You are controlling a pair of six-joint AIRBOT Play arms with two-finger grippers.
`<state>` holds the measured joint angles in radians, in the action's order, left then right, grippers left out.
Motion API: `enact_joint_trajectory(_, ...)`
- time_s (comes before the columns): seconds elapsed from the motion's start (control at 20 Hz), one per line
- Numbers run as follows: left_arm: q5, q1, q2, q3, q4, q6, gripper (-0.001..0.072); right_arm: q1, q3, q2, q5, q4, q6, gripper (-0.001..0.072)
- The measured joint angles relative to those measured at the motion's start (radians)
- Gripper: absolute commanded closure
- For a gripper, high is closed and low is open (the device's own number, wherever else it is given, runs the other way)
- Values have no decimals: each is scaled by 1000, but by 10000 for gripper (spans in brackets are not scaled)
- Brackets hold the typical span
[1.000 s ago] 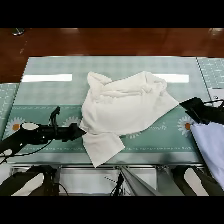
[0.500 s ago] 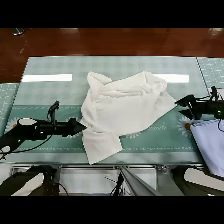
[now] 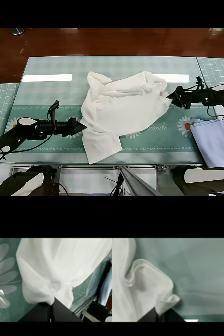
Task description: Fold the shirts.
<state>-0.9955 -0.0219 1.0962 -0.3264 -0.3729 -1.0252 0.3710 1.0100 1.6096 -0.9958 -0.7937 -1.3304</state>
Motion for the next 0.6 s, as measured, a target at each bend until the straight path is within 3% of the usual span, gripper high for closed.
enact_joint_trajectory(0.3,-48,-42,-14,-100,-2,-2,696,-50,182,-7,-77,-10,18,688)
enact_joint_trajectory(0.45,-53,-75,-70,-340,-3,-3,696,-59,422,-85,-130,-20,9,687)
enact_joint_trajectory(0.6,21,-89,-126,-711,-55,-43,696,-64,739,-178,-167,-28,-15,687)
